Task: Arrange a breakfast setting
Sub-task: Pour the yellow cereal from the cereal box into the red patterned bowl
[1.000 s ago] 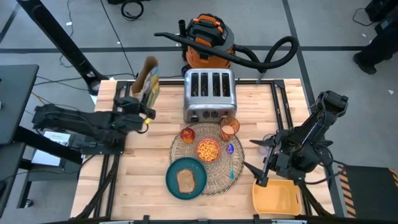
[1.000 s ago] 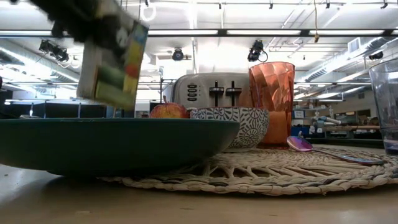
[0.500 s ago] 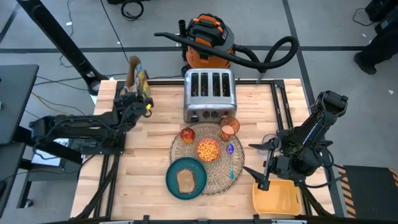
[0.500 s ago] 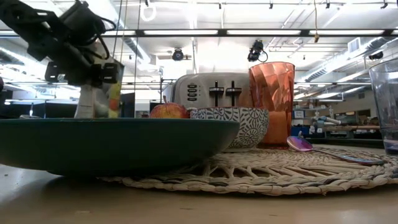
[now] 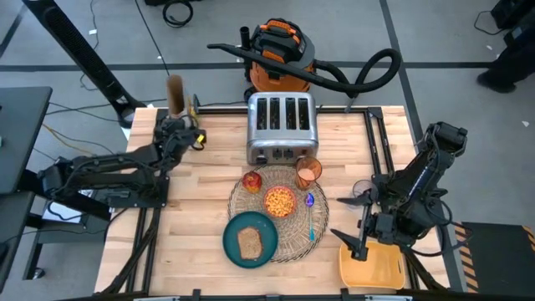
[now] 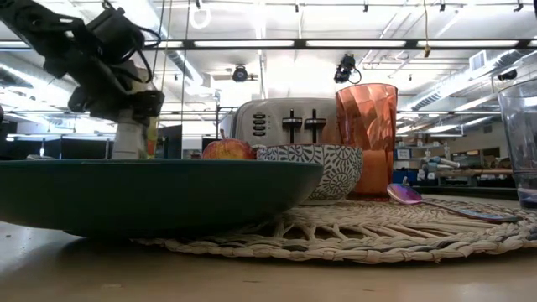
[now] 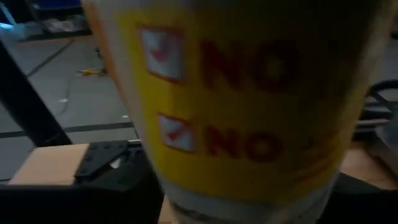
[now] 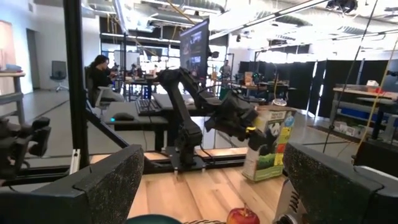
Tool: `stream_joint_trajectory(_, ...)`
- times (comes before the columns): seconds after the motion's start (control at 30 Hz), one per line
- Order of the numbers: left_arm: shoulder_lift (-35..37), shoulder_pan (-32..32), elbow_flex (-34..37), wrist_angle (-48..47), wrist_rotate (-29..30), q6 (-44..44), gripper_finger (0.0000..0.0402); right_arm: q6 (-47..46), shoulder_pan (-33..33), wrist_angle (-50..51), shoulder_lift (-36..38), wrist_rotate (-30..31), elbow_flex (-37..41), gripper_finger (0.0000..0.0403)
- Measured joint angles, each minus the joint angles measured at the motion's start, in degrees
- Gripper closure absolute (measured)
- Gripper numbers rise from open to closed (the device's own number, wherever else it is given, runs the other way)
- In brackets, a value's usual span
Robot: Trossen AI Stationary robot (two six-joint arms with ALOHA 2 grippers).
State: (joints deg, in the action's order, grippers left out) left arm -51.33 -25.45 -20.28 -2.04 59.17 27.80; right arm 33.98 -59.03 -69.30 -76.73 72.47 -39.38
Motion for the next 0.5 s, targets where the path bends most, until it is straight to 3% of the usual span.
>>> stream_joint_trajectory(0.13,0.0,0.0,-3.9,-6.7,-4.2,0.1,0.0130,0.0,-0.6,-0.1,0.0,1.0,0.0,0.0015)
stream_joint_trajectory(0.5,0.0,0.0,-19.1,-41.4,-13.2,14.0,0.0131,0.0,-1.6,0.0,0.0,2.0,0.0,0.0015)
